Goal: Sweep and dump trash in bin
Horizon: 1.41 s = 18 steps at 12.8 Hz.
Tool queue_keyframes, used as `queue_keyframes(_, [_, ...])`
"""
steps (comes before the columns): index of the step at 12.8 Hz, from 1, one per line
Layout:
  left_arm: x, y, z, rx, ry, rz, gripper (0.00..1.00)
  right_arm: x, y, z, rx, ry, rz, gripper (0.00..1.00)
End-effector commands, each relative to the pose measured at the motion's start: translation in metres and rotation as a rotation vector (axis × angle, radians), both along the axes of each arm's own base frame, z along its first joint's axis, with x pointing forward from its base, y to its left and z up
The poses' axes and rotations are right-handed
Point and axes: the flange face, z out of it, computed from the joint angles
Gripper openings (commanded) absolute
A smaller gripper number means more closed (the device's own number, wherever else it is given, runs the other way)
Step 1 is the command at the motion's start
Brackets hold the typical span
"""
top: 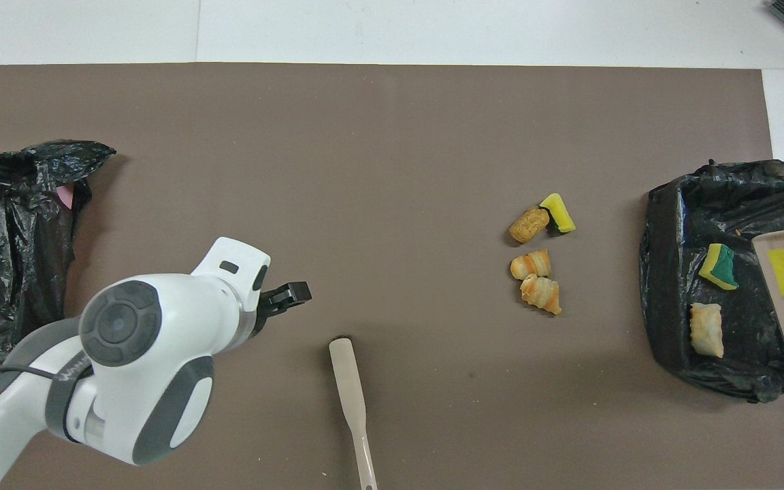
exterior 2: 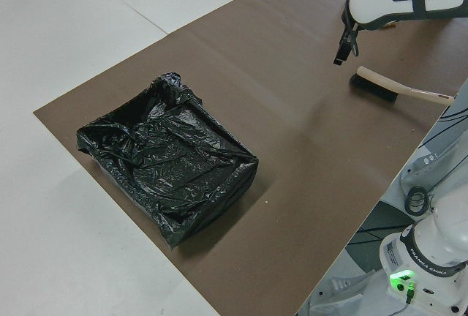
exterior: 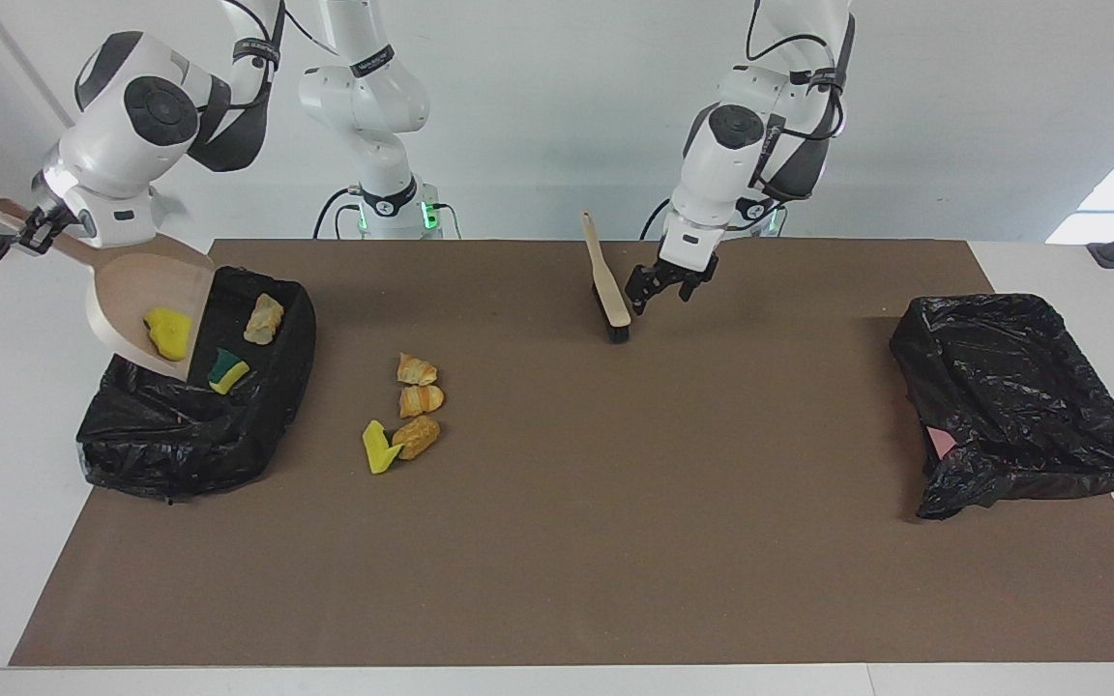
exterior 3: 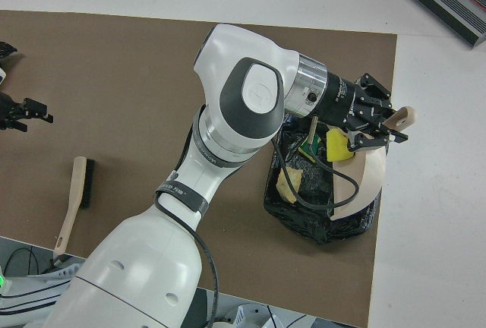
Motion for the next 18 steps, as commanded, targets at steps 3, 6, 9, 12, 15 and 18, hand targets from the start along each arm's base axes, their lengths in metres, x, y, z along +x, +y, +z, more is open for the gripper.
queue_keyframes(3, [0.071, 0.06, 0.024, 0.045, -0.002, -0.154, 1.0, 0.003, 0.063, 0.001, -0.091, 0.069, 0.07, 0.0])
queue_keyframes(6, [0.096, 0.103, 0.038, 0.056, -0.015, -0.25, 1.0, 0.008, 0.076, 0.001, -0.16, 0.079, 0.106, 0.0])
queue_keyframes(9, [0.115, 0.142, 0.078, 0.049, 0.05, -0.332, 1.0, 0.013, 0.112, -0.013, -0.231, 0.121, 0.125, 0.0])
queue_keyframes(12, [0.112, 0.177, 0.119, 0.056, 0.092, -0.395, 1.0, 0.005, 0.107, -0.002, -0.253, 0.077, 0.059, 0.0])
queue_keyframes(15, [0.113, 0.192, 0.148, 0.095, 0.111, -0.439, 1.0, -0.02, 0.098, 0.064, -0.136, -0.068, -0.024, 0.0])
queue_keyframes(18, [0.108, 0.197, 0.182, 0.138, 0.146, -0.444, 1.0, -0.033, 0.105, 0.108, 0.096, -0.224, -0.155, 0.0])
